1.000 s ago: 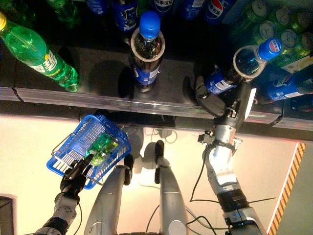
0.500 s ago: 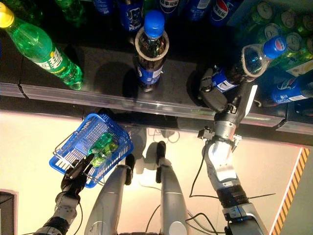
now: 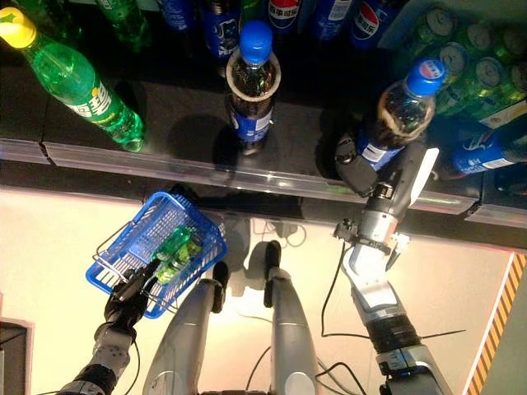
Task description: Pick up the drink and place into the basket.
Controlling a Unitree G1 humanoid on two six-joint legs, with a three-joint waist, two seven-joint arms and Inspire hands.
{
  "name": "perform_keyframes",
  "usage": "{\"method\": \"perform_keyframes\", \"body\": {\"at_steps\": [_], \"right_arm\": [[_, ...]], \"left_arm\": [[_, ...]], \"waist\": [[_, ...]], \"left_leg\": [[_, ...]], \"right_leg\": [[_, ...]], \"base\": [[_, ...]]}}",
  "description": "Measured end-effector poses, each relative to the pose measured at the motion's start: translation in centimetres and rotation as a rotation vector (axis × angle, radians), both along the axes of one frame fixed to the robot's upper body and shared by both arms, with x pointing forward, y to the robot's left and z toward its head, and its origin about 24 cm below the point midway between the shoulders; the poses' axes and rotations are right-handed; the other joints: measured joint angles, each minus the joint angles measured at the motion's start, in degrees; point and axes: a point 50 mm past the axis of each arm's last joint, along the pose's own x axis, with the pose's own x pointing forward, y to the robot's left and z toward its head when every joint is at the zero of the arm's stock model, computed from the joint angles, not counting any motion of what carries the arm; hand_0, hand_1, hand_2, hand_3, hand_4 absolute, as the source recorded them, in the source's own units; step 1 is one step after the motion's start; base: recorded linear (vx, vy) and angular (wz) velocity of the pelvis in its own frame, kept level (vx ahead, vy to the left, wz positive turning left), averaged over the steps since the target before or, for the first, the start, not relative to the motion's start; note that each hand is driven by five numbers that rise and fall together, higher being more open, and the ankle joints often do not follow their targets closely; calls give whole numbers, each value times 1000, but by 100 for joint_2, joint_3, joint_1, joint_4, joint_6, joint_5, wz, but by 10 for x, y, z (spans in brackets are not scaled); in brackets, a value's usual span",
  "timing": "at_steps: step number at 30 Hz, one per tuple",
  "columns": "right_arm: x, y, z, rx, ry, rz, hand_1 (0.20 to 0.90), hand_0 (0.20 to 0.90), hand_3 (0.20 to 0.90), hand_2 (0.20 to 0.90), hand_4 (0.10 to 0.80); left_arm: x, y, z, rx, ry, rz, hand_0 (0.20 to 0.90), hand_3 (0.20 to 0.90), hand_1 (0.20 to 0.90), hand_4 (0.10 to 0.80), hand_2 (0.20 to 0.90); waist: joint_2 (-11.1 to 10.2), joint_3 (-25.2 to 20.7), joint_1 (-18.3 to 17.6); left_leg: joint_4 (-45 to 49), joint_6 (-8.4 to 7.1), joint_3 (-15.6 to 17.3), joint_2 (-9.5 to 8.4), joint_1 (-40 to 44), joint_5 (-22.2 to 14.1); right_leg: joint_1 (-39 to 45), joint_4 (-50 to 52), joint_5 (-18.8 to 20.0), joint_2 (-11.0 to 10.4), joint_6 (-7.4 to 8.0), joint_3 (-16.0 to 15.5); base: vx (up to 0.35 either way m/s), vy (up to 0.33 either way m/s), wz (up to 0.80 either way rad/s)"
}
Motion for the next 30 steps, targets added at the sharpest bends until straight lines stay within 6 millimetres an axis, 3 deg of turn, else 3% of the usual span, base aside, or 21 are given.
{"method": "perform_keyframes", "body": {"at_steps": [5, 13, 18, 23, 27, 30], "right_arm": [[-6, -8, -3, -147, 22, -40, 300, 300, 200, 300, 100], [-30, -3, -4, -183, -3, 2, 300, 300, 200, 300, 100], [-49, -4, -12, -279, 45, 46, 300, 300, 200, 300, 100], [-69, -14, -44, -258, 234, 116, 300, 300, 200, 300, 100], [-86, -17, -83, -164, 413, 169, 300, 300, 200, 300, 100], [-106, -24, -125, -142, 631, 208, 300, 300, 200, 300, 100]], "left_arm": [[-1, 0, -1, -7, 11, -5, 300, 200, 300, 100, 300], [-7, -2, -6, -18, 43, -17, 300, 200, 300, 100, 300], [-21, -2, -16, -12, 102, -11, 300, 200, 300, 100, 300], [-47, -4, -32, -20, 193, 2, 300, 200, 300, 100, 300], [-70, -4, -43, -65, 254, 67, 300, 200, 300, 100, 300], [-91, -5, -52, -86, 317, 103, 300, 200, 300, 100, 300]], "waist": [[9, 4, 35], [8, 3, -42], [1, -1, -155], [-17, -30, -193], [-63, -111, -331], [-80, -409, -355]], "left_leg": [[-20, -5, 7, -2, 131, 8], [-202, -5, 45, 6, 602, 21], [-546, 0, 73, 9, 1095, 78], [-1208, 6, 221, -6, 1977, 172], [-1843, -14, 247, -12, 2693, 299], [-2393, -28, 313, -2, 3261, 427]], "right_leg": [[121, -2, -2, -3, 2, 7], [571, -173, 4, 5, 13, 35], [1046, -501, 63, 9, 43, 56], [1722, -874, 60, 28, 55, 224], [2305, -1262, 61, 39, 56, 244], [2694, -1557, 95, 81, 9, 327]], "base": [[0, 0, 0], [4, -2, 0], [58, -20, -3], [98, 13, -16], [123, 19, -8], [66, 22, -17]]}}
